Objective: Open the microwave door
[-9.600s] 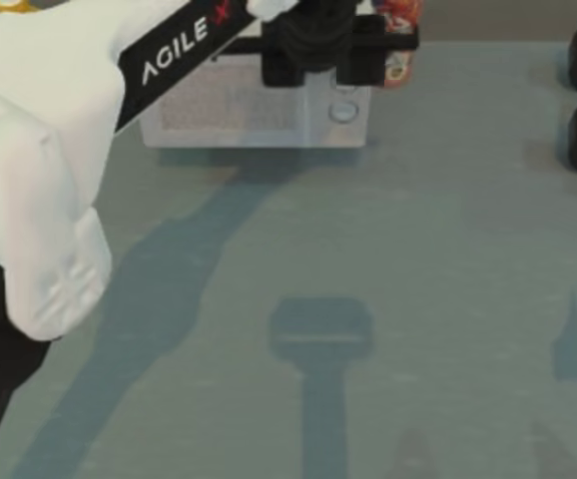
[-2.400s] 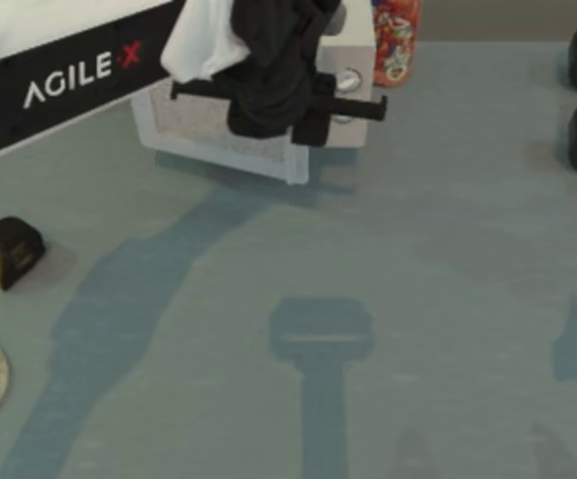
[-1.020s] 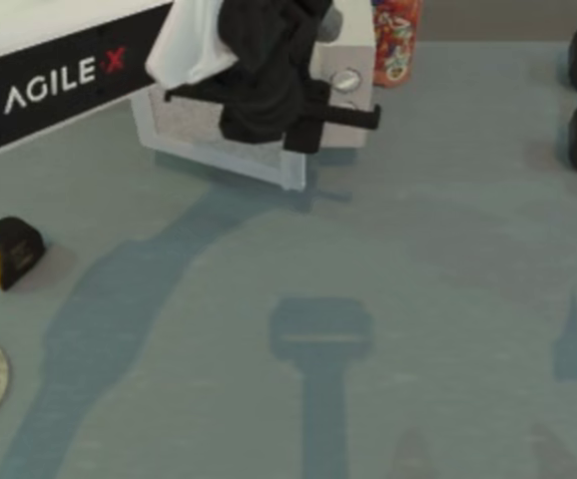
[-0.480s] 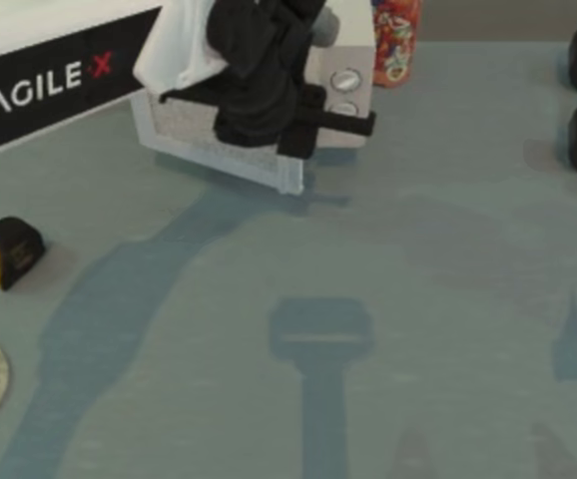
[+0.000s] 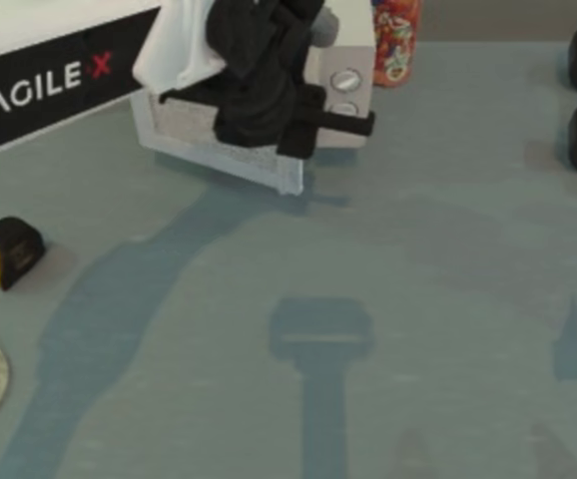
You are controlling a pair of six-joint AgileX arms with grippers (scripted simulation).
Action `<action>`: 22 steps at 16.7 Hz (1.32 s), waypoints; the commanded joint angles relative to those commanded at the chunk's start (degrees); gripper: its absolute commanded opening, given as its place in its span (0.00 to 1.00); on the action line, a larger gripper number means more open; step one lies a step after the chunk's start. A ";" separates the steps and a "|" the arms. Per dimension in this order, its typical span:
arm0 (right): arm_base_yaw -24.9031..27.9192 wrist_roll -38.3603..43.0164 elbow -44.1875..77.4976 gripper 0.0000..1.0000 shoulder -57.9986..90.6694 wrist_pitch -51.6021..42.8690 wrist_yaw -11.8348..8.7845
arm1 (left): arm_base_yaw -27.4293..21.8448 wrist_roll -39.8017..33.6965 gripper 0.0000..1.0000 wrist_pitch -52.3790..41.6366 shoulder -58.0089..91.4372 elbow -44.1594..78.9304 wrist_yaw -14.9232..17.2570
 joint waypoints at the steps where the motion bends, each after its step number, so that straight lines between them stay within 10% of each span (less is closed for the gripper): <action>1: 0.00 0.00 0.00 1.00 0.00 0.00 0.00 | 0.00 0.00 0.00 0.00 0.00 0.00 0.00; 22: 0.00 0.00 0.00 1.00 0.00 0.00 0.00 | 1.14 5.36 0.00 2.29 -3.95 -5.55 2.98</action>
